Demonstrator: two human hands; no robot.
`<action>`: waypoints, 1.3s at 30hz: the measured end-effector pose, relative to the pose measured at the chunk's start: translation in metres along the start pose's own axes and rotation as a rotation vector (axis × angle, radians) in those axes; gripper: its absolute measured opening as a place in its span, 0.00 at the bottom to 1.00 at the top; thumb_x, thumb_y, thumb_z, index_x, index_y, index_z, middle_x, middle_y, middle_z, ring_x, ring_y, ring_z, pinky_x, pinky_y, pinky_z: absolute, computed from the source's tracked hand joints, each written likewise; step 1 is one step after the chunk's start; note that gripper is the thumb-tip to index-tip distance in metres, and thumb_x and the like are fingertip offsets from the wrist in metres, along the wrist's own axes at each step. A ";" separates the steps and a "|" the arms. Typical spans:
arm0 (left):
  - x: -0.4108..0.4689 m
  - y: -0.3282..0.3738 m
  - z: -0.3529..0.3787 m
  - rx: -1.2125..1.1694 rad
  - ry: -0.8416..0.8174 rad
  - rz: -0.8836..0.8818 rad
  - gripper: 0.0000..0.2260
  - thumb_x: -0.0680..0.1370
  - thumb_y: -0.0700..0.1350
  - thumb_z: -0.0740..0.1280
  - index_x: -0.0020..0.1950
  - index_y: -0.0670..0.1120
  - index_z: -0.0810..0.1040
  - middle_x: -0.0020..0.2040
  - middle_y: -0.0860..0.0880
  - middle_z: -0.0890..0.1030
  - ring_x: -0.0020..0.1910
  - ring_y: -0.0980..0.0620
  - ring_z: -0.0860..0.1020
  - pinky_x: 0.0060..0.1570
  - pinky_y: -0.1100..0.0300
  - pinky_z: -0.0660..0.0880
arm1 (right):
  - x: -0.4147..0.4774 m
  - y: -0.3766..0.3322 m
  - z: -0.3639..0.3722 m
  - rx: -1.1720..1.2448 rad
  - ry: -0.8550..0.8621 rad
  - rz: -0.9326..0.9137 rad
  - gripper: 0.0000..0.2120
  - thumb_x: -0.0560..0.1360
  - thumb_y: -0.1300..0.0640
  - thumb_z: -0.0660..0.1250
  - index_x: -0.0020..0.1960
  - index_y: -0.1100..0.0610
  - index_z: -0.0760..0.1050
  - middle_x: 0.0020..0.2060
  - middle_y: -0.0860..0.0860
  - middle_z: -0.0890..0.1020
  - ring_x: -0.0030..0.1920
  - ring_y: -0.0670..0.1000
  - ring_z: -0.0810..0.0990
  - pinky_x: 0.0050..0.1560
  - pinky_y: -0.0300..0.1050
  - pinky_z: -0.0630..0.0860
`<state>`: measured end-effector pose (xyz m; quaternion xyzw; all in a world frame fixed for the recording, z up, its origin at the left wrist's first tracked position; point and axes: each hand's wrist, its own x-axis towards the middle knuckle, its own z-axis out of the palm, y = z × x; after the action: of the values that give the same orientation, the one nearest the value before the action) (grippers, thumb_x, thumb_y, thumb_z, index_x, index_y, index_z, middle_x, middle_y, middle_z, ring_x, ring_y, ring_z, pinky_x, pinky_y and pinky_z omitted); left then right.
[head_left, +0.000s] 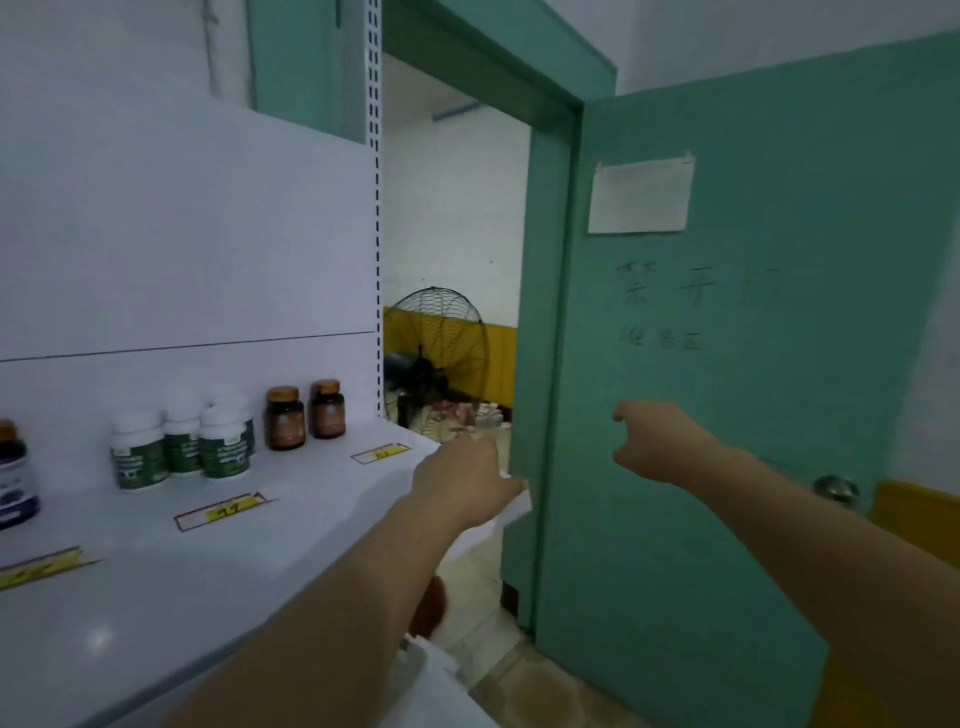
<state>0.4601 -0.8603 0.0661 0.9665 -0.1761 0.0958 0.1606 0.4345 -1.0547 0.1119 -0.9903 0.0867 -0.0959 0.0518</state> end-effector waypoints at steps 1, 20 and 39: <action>0.010 -0.007 -0.002 0.024 0.008 -0.033 0.22 0.77 0.60 0.62 0.61 0.44 0.72 0.60 0.44 0.75 0.57 0.44 0.74 0.52 0.53 0.74 | 0.017 -0.007 0.001 0.012 -0.004 -0.046 0.17 0.77 0.60 0.60 0.66 0.61 0.67 0.60 0.57 0.74 0.57 0.57 0.76 0.55 0.49 0.76; 0.111 -0.156 0.007 0.184 0.152 -0.628 0.23 0.77 0.62 0.60 0.62 0.46 0.71 0.59 0.46 0.74 0.55 0.46 0.74 0.53 0.54 0.74 | 0.238 -0.214 0.080 0.212 -0.005 -0.827 0.16 0.77 0.59 0.62 0.64 0.60 0.70 0.59 0.59 0.76 0.57 0.57 0.75 0.55 0.49 0.76; 0.123 -0.174 0.059 0.231 -0.028 -0.914 0.41 0.76 0.70 0.43 0.77 0.41 0.43 0.78 0.45 0.44 0.77 0.49 0.44 0.74 0.54 0.43 | 0.266 -0.298 0.140 0.644 -0.076 -0.982 0.14 0.77 0.52 0.65 0.54 0.63 0.68 0.49 0.61 0.76 0.44 0.56 0.74 0.41 0.47 0.72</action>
<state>0.6455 -0.7648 -0.0066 0.9577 0.2769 0.0211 0.0752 0.7671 -0.7994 0.0591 -0.8516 -0.4175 -0.0944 0.3027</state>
